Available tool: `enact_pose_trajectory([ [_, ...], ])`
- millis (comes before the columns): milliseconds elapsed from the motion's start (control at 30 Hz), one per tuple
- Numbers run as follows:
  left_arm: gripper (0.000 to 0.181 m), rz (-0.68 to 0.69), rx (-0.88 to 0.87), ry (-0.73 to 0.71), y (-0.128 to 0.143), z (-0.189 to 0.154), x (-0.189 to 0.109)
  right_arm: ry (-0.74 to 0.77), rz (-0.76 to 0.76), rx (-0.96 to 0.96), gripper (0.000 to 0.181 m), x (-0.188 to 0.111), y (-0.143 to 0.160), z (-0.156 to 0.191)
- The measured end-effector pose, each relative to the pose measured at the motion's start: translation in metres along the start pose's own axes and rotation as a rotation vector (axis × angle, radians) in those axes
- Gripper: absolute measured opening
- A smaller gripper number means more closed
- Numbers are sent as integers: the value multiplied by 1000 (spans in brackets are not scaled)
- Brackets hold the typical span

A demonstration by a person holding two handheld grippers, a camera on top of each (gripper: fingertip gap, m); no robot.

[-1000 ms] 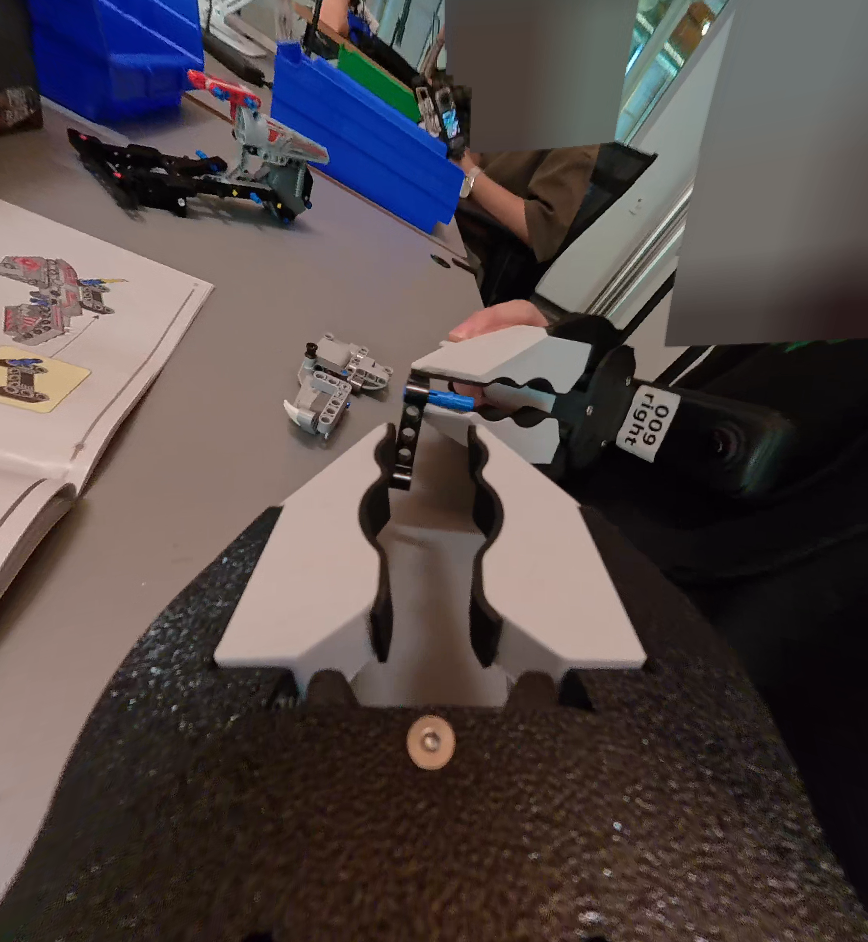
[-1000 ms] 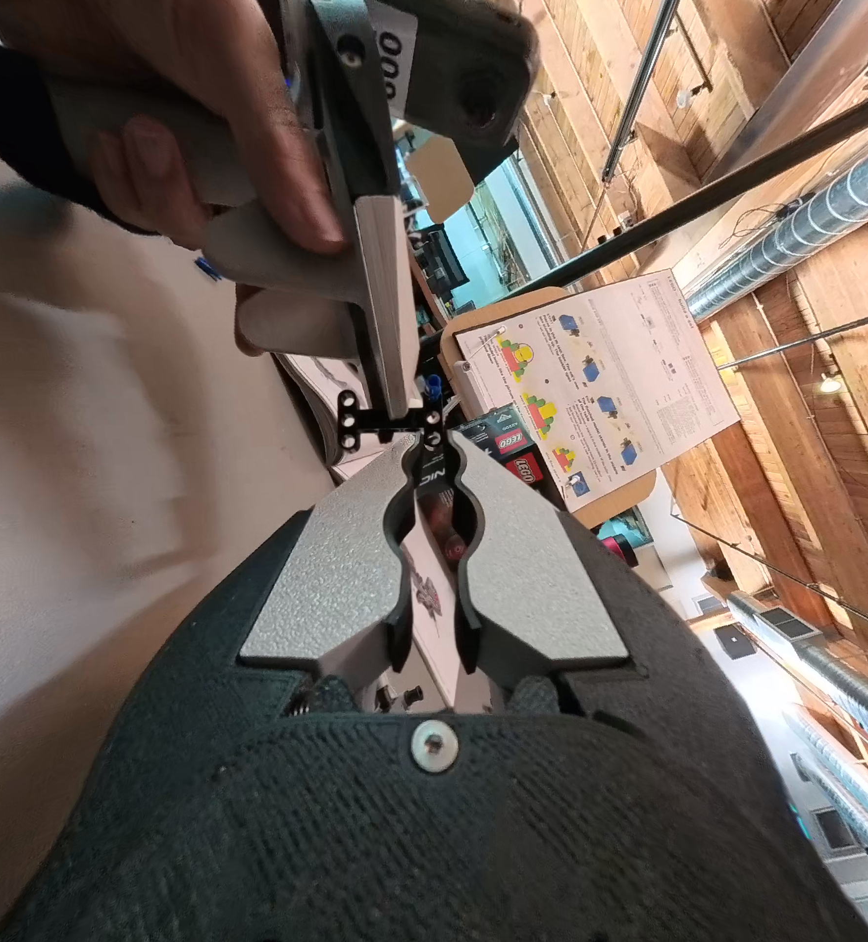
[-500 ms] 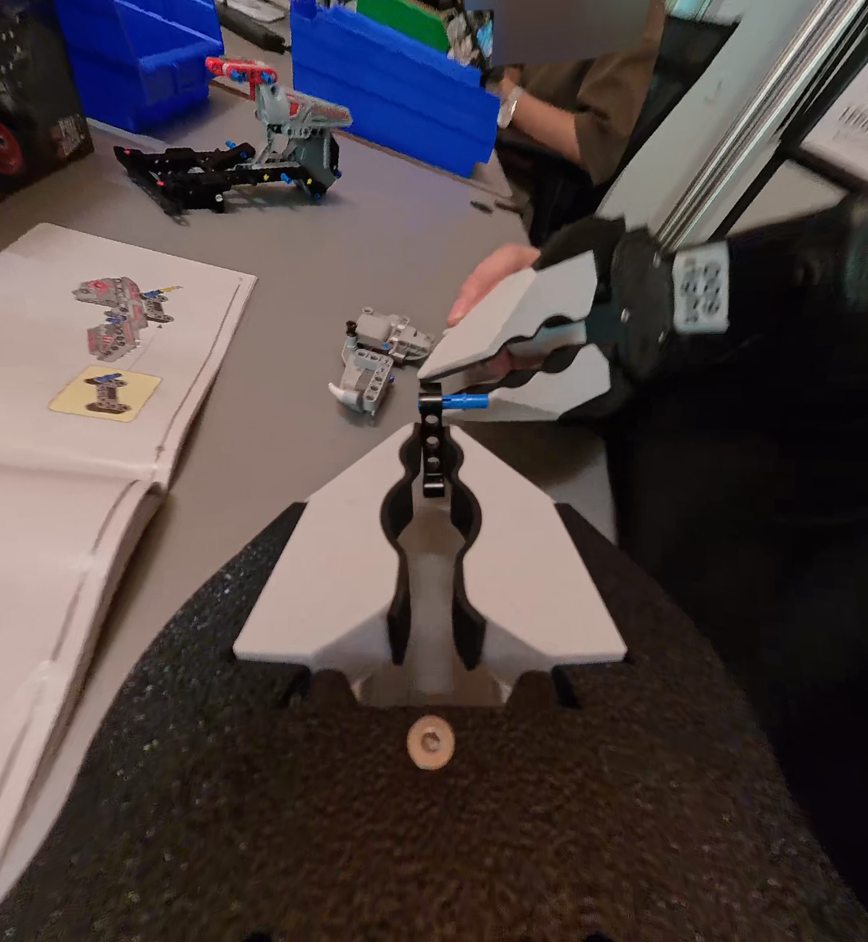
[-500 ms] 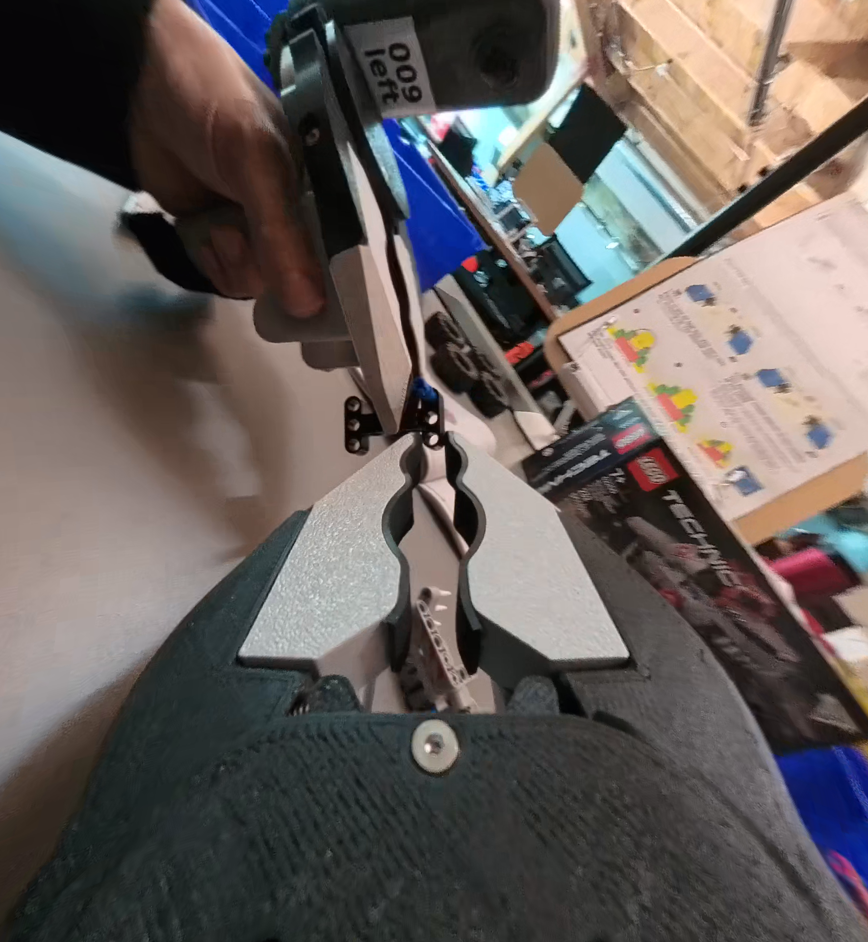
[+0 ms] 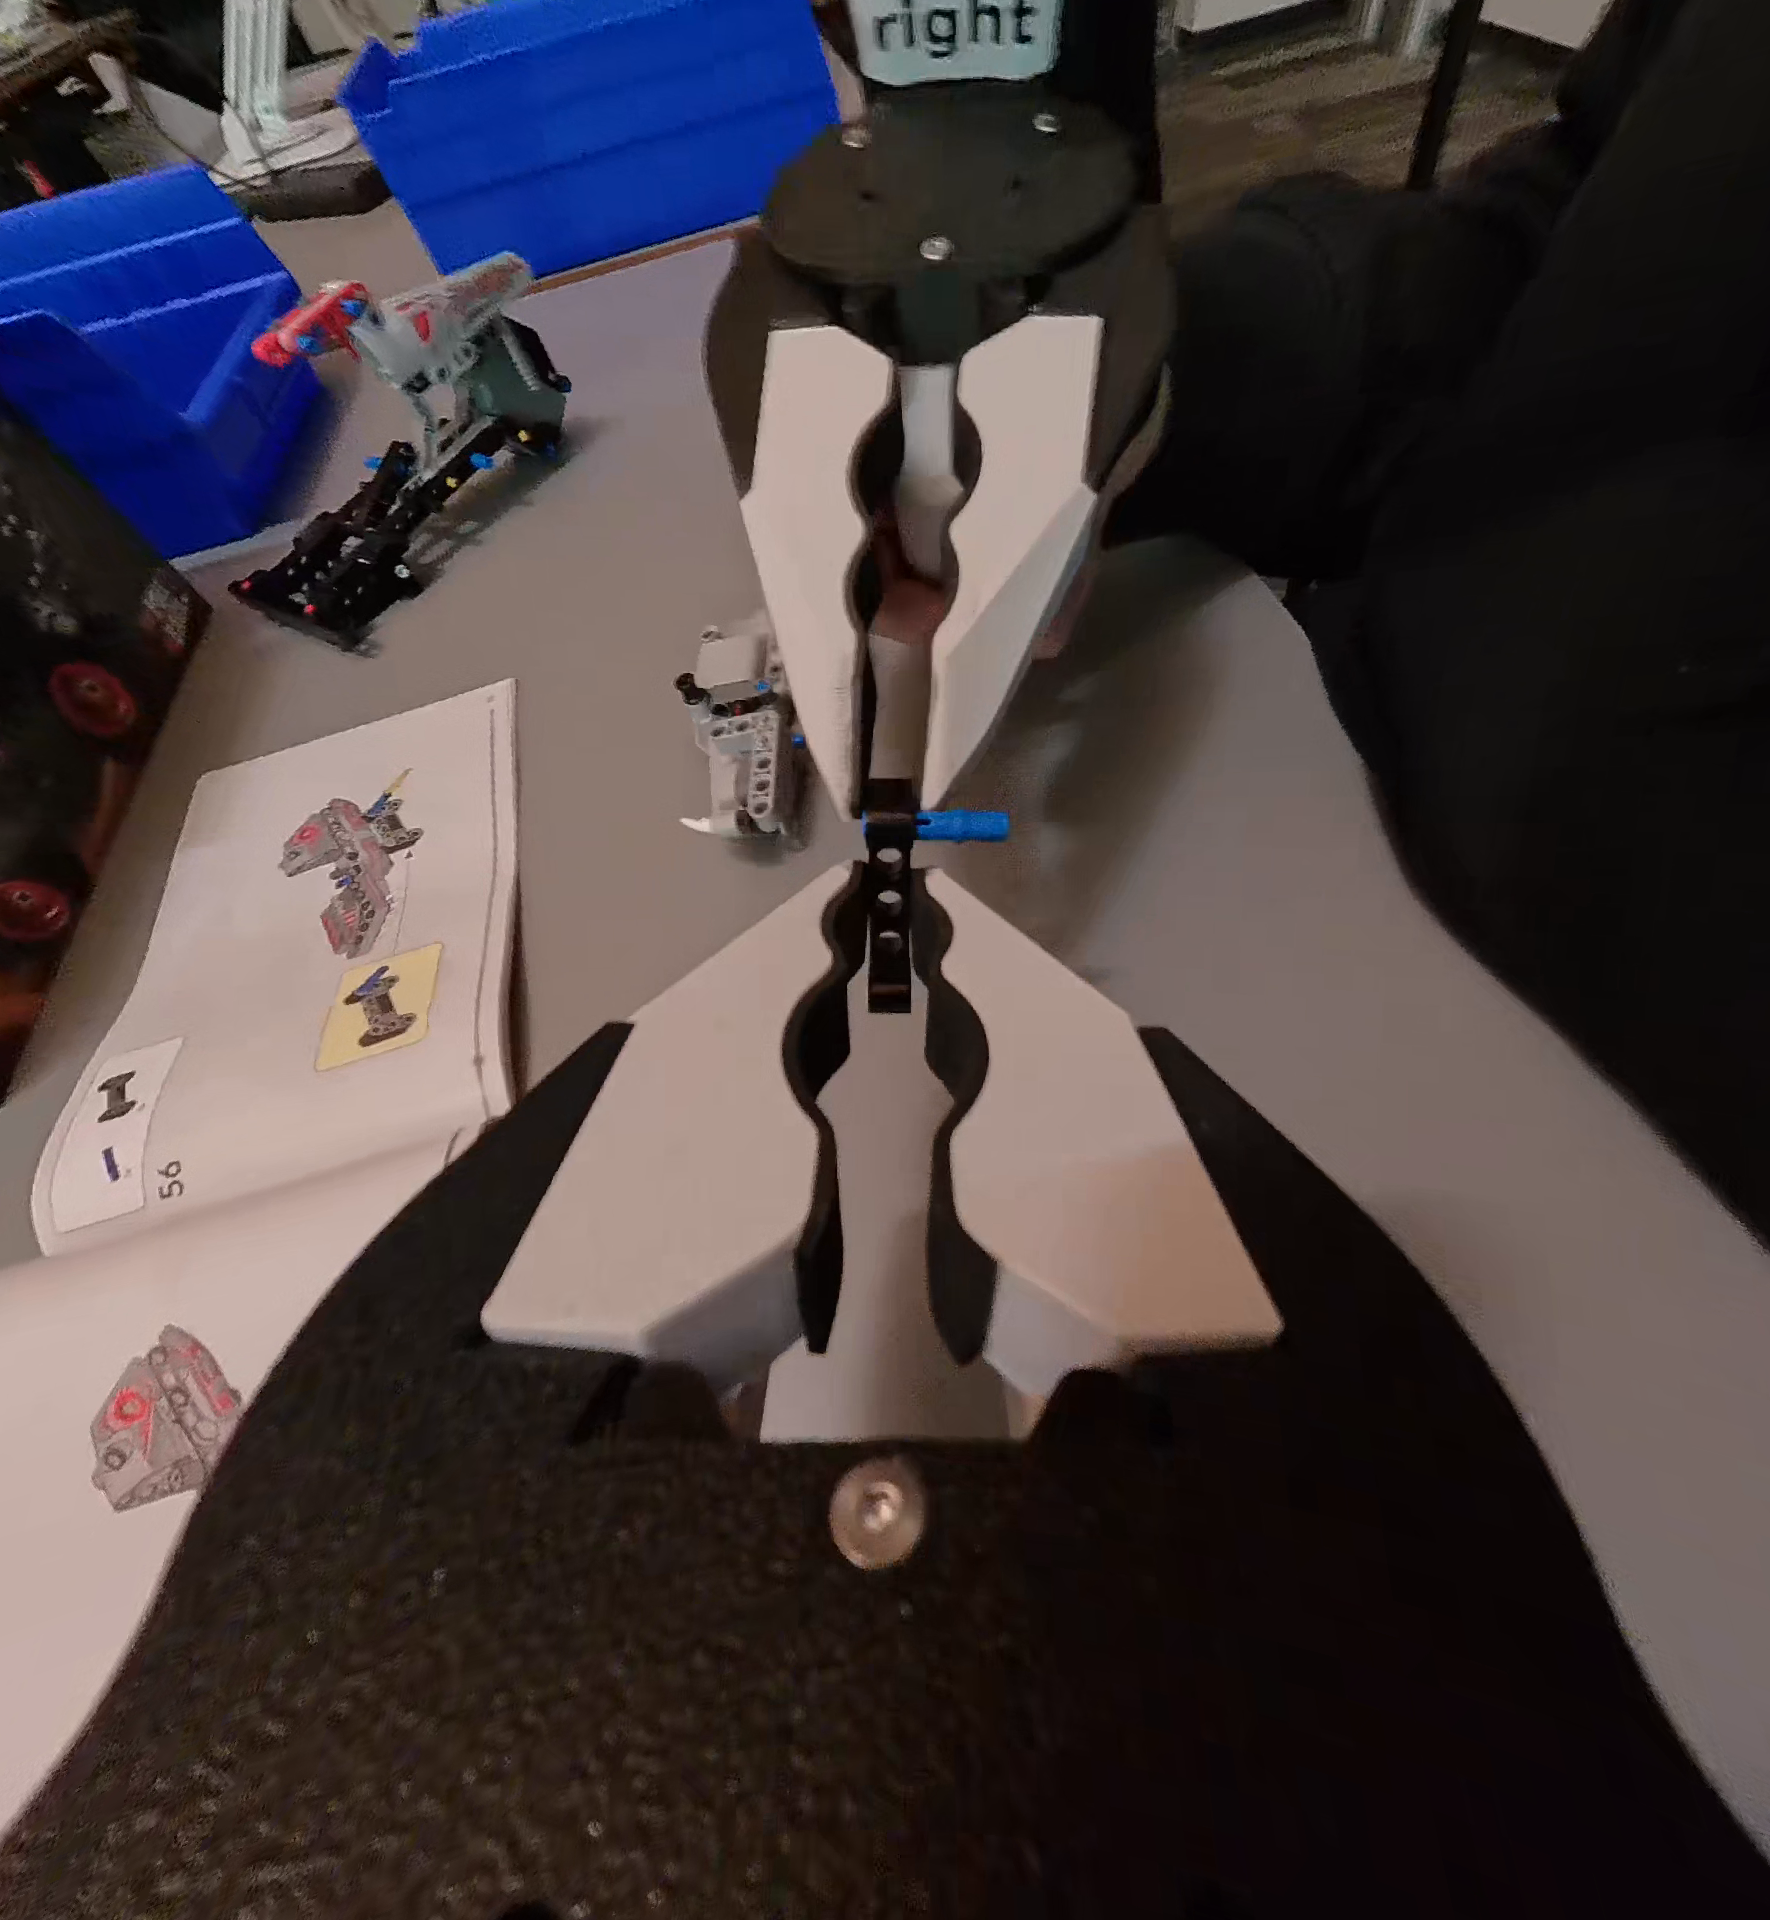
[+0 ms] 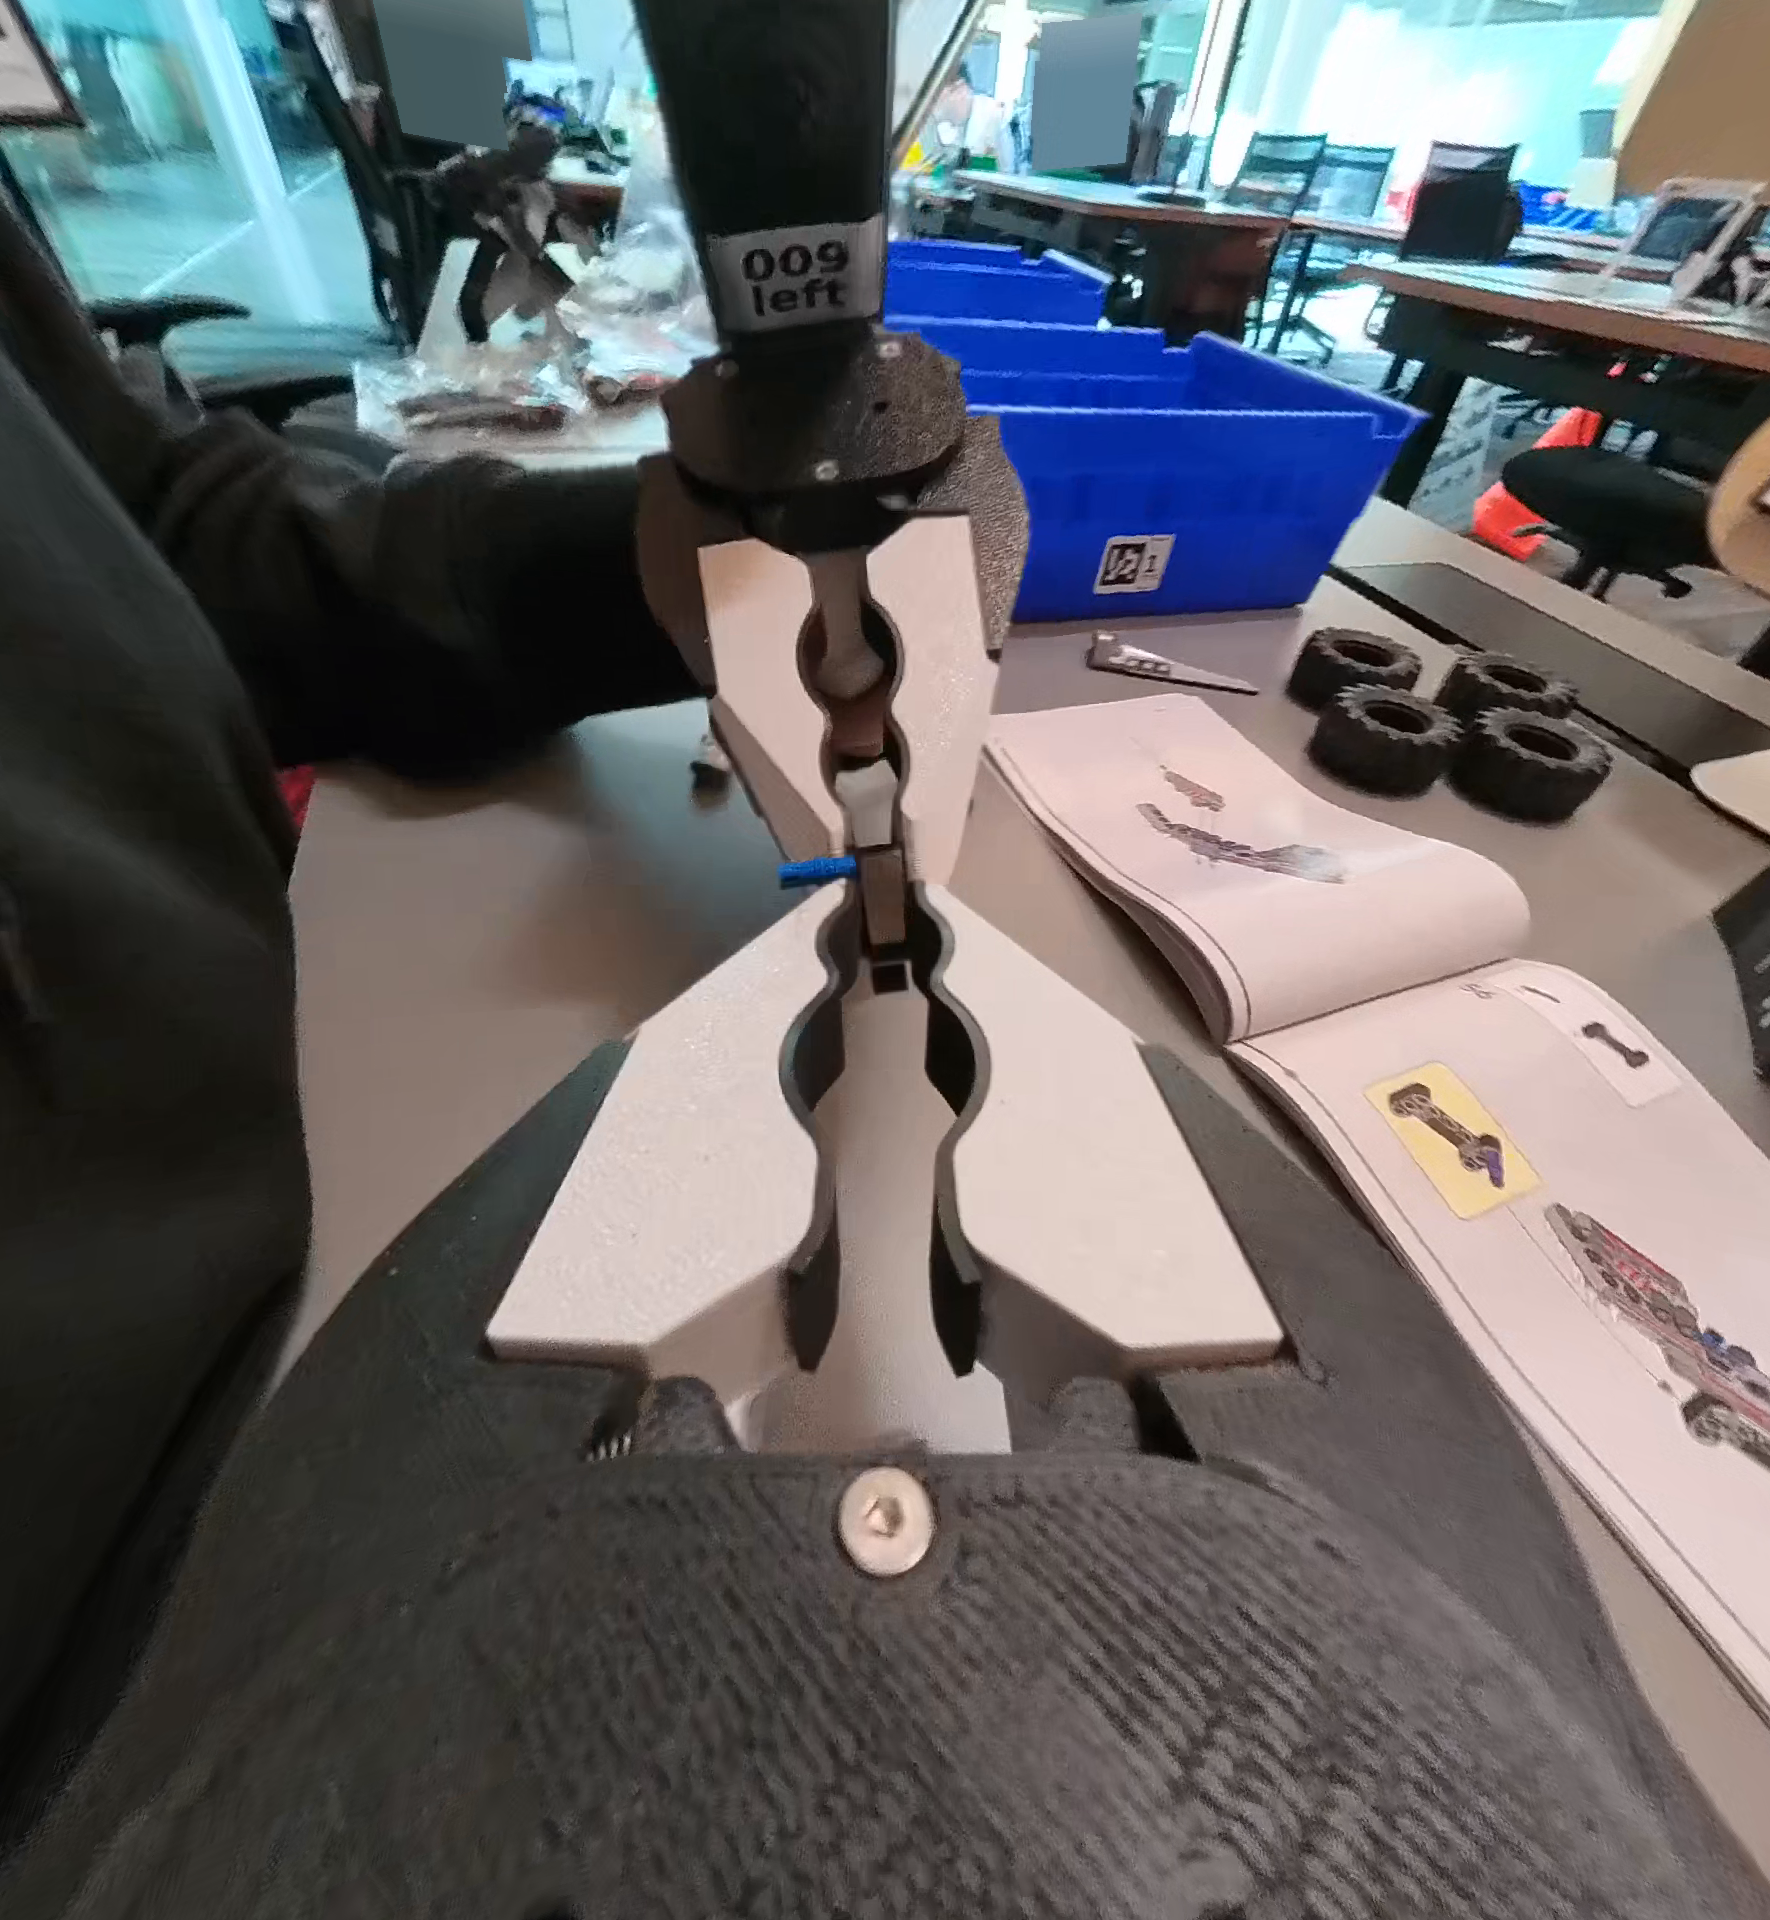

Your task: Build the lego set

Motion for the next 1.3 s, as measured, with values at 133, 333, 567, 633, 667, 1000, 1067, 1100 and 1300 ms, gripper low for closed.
enact_pose_trajectory([
  [133, 5, 19, 5, -12, 6, -3, 2, 2, 42, -63, 6, 5, 4, 2],
  [333, 5, 13, 6, -43, 11, -1, 0, 28, 22, -134, 6, 10, 5, 0],
  [567, 20, -29, -98, 19, 11, -2, -5, 109, -10, -228, 6, 12, 8, -1],
  [633, 30, -33, -127, 42, 12, -3, -6, 121, -8, -226, 6, 12, 8, -3],
  [667, 30, -31, -131, 29, 12, -3, -5, 129, -10, -231, 6, 12, 8, -3],
  [1000, 23, -27, -141, -48, 10, -1, -5, 168, -27, -261, 6, 11, 8, -4],
  [1067, 23, -8, -120, -62, 10, -2, -5, 162, -14, -264, 6, 12, 9, -4],
  [1100, 23, -3, -124, -60, 11, -1, -4, 162, -7, -265, 6, 12, 10, -4],
  [1300, 21, -14, -128, -53, 9, -1, -5, 166, -13, -260, 6, 11, 9, -5],
])
Point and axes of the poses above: each gripper's, where its closed fingertips meet, x out along the fingers, y out of its underside, z = x × y across the jaws, the point moved 6 cm from there along -x, back along the fingers, and after that the axes turned 12 degrees about z, right-handed, at the moved point
